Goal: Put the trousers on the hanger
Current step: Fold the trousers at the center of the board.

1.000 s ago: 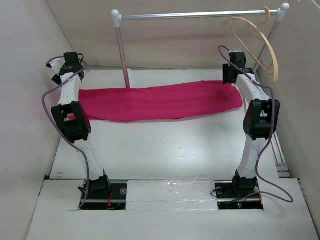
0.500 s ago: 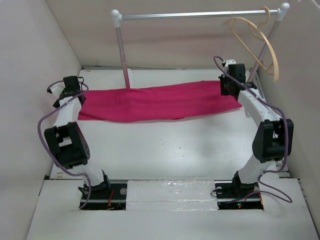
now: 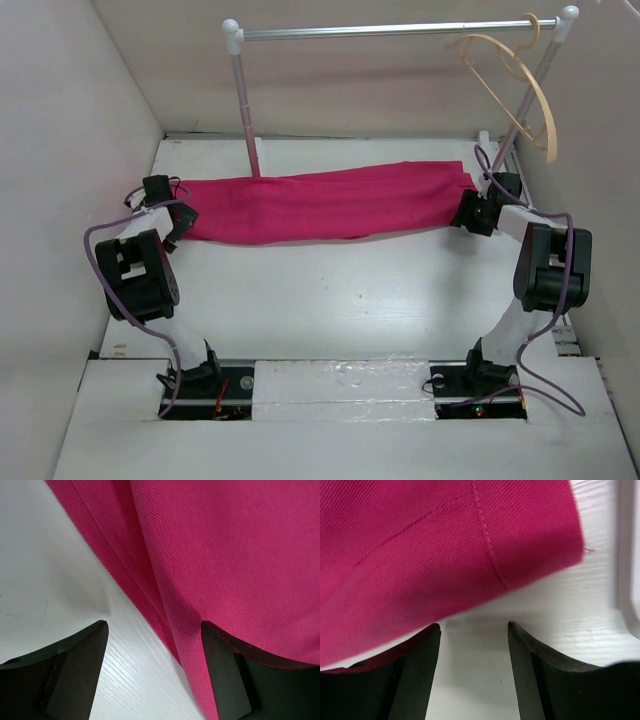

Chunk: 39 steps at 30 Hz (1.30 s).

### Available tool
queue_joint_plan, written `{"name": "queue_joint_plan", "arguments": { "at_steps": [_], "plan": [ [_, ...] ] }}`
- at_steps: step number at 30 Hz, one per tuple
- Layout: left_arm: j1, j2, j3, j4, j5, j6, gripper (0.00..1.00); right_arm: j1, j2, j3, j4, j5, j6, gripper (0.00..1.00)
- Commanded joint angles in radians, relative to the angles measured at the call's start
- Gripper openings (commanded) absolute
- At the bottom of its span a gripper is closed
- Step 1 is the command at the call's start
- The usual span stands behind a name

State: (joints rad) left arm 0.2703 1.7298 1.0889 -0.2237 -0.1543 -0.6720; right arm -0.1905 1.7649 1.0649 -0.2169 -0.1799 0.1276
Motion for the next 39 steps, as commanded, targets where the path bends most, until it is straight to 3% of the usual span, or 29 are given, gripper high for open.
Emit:
{"name": "queue_joint_plan", "arguments": {
  "at_steps": [1, 5, 7, 8, 9, 10, 11, 12, 16, 22, 26, 33, 39],
  "plan": [
    [0.004, 0.007, 0.042, 0.032, 0.044, -0.012, 0.7, -0.001, 0.041, -0.005, 0.173, -0.087, 0.128, 0.62],
    [0.004, 0.053, 0.072, 0.034, 0.05, -0.026, 0.64, 0.009, 0.09, -0.011, 0.293, -0.119, 0.24, 0.62],
    [0.004, 0.083, 0.08, 0.032, 0.048, -0.035, 0.47, 0.02, 0.108, -0.02, 0.364, -0.112, 0.305, 0.58],
    [0.004, 0.106, 0.091, 0.032, 0.044, -0.04, 0.24, 0.045, 0.114, -0.022, 0.398, -0.102, 0.34, 0.34],
    [0.004, 0.106, 0.091, 0.034, 0.044, -0.04, 0.24, 0.045, 0.114, -0.022, 0.398, -0.09, 0.34, 0.34],
    [0.004, 0.114, 0.097, 0.03, 0.042, -0.037, 0.16, 0.045, 0.113, -0.023, 0.415, -0.076, 0.346, 0.23],
    [0.004, 0.12, 0.114, 0.023, 0.029, -0.037, 0.02, 0.055, 0.11, -0.023, 0.419, -0.069, 0.349, 0.13],
    [0.004, 0.131, 0.12, 0.011, 0.013, -0.032, 0.0, 0.056, 0.097, -0.026, 0.421, -0.06, 0.346, 0.02],
    [0.004, 0.123, 0.146, 0.003, -0.045, 0.008, 0.0, 0.068, 0.013, -0.086, 0.423, -0.017, 0.29, 0.0],
    [0.004, 0.073, 0.16, -0.043, -0.156, 0.052, 0.0, -0.009, -0.174, -0.206, 0.271, -0.016, 0.146, 0.0],
    [0.004, -0.007, 0.135, -0.082, -0.241, 0.054, 0.0, -0.117, -0.31, -0.262, 0.134, -0.039, 0.043, 0.0],
    [0.004, -0.136, 0.054, -0.134, -0.271, 0.04, 0.0, -0.308, -0.527, -0.313, -0.082, -0.067, -0.111, 0.0],
    [0.004, -0.237, 0.017, -0.192, -0.243, 0.034, 0.0, -0.386, -0.519, -0.315, -0.11, -0.081, -0.172, 0.0]
  ]
}}
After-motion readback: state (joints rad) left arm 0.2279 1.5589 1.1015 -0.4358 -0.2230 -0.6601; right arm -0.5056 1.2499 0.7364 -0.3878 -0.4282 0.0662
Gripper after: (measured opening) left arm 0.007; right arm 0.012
